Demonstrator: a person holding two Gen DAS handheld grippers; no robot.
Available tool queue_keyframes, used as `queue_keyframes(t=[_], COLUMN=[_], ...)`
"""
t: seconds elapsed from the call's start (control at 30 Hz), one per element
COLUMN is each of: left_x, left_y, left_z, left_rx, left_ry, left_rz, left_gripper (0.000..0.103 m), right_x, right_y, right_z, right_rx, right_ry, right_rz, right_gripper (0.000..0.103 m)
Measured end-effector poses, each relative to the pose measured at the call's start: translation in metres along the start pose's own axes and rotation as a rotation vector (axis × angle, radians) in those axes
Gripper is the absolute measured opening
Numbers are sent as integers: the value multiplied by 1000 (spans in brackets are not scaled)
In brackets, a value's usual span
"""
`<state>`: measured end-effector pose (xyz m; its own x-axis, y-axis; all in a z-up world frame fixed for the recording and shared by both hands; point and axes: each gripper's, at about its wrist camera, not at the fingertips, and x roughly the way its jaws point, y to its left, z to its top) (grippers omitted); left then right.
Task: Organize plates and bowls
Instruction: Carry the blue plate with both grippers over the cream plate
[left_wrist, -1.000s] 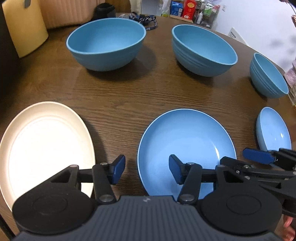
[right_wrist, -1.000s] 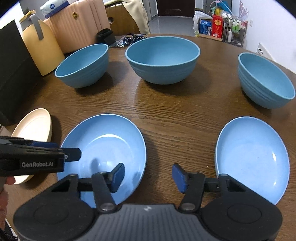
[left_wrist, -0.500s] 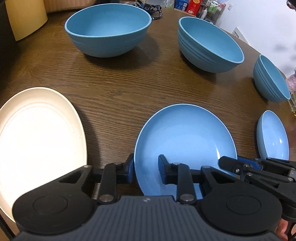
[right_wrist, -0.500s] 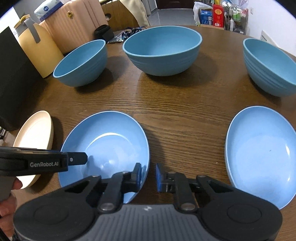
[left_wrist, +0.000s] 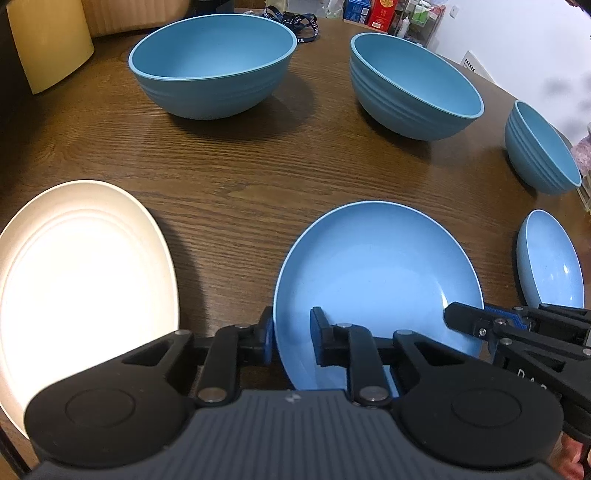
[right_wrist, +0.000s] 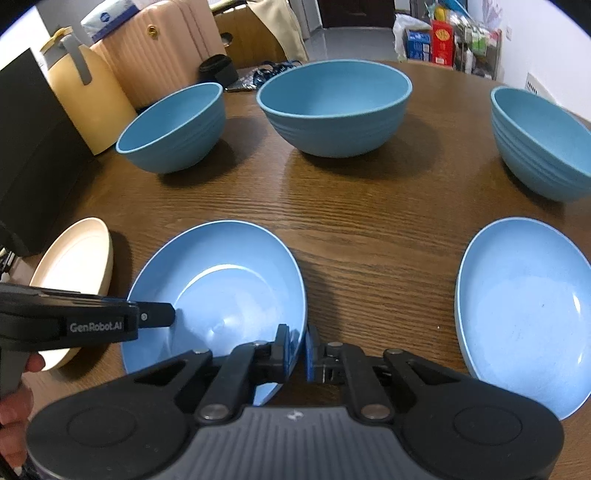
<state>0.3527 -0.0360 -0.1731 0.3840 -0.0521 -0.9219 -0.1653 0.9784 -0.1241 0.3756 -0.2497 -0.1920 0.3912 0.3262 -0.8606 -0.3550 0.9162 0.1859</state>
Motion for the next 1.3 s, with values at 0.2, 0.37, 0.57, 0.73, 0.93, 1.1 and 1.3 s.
queue_keyframes(t=[0.2, 0.37, 0.57, 0.73, 0.93, 1.1, 1.3], left_x=[-8, -20, -37, -54, -68, -79, -89], left_y=[-3, -3, 6, 22, 50, 77, 109], left_z=[-4, -6, -8, -11, -11, -12, -15], left_rx=[26, 30, 21, 21, 0, -8, -18], left_ry=[-23, -48, -80, -103, -102, -105, -112], left_rz=[10, 14, 11, 10, 15, 29, 49], left_gripper=[20, 20, 20, 20, 20, 20, 20], right_x=[-4, -12, -24, -35, -40, -37, -30], right_y=[0, 4, 16, 34, 62, 88, 120], right_z=[-2, -3, -2, 0, 4, 6, 11], right_rx=[-4, -13, -28, -40, -56, -68, -84], right_ry=[-10, -25, -46, -69, -78, -77, -64], right_rz=[1, 3, 10, 15, 28, 39, 59], right_gripper=[8, 8, 8, 8, 8, 8, 8])
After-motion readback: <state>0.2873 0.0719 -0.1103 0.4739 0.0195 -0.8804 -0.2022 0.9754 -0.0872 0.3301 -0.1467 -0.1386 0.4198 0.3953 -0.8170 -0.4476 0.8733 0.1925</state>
